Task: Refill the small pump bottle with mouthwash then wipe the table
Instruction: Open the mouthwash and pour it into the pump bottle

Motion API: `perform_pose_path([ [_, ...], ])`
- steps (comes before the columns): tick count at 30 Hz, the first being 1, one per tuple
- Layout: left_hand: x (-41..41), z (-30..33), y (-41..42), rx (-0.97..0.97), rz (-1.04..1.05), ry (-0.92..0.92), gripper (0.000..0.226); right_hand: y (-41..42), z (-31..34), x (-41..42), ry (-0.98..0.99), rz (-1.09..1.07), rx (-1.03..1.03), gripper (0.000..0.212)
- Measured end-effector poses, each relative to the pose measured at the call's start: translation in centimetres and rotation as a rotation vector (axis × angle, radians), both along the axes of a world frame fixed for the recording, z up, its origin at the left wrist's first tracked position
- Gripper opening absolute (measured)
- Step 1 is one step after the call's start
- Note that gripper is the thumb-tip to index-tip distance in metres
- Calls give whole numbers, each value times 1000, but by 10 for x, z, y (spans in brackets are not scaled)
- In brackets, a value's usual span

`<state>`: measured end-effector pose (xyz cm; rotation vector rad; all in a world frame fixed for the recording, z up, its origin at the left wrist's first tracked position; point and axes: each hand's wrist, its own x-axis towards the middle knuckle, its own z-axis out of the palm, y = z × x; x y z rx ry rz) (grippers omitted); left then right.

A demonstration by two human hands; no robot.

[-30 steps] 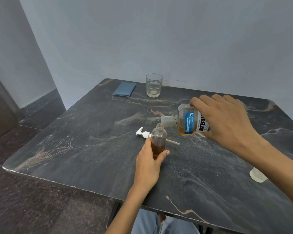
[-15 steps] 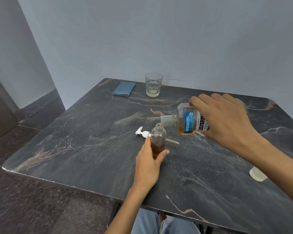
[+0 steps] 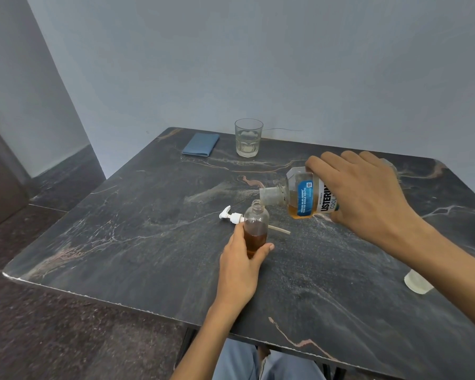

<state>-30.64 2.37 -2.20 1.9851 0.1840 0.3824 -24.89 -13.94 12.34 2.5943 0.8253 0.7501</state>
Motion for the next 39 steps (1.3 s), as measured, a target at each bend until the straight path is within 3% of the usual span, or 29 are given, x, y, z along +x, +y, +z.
perform_pose_path([
  [20, 2, -5, 1, -4, 3, -27, 42, 1, 2, -2, 27, -23, -43, 76],
  [39, 2, -4, 1, 7, 1, -25, 47, 2, 3, -3, 45, -15, -29, 74],
])
